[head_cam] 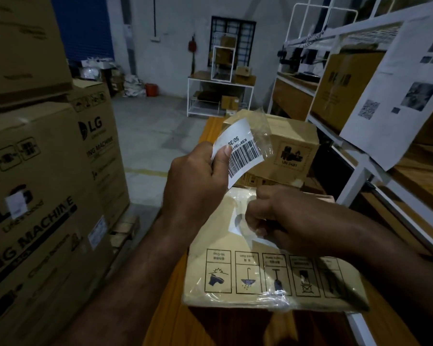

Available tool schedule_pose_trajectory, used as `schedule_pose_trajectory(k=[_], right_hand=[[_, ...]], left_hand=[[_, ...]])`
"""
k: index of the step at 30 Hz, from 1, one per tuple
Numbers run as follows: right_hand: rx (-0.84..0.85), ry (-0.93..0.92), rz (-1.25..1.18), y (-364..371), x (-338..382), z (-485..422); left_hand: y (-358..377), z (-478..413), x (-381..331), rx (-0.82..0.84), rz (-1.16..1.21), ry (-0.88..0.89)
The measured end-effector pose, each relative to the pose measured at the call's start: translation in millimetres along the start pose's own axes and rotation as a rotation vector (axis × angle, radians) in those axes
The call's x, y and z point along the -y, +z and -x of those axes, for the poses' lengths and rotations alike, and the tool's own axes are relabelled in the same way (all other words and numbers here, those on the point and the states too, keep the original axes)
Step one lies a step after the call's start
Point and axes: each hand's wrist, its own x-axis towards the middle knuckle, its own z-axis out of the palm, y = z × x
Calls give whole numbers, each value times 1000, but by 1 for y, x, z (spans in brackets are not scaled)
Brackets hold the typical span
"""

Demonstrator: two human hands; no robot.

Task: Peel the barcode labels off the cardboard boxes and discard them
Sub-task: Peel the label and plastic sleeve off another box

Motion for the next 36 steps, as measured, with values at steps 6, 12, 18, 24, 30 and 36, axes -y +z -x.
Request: schedule_pose_trajectory(k=[6, 12, 18, 24, 30, 36], right_hand=[[-118, 49, -227, 1, -11, 6], [-56, 64, -98, -5, -11, -1], [-133, -34, -42, -3, -9, -15], [-165, -72, 129, -4, -5, -17], [-55, 9, 47, -15, -15, -6], [-126, 31, -48, -20, -22, 6]], left_hand=[[0, -6, 5, 12, 38, 13], [2, -7, 4, 23, 40, 28], [4, -11, 9, 24, 23, 40], [5, -11, 7, 17, -26, 91], [3, -14, 12, 21, -36, 77], [7, -10, 9, 48, 63, 114]])
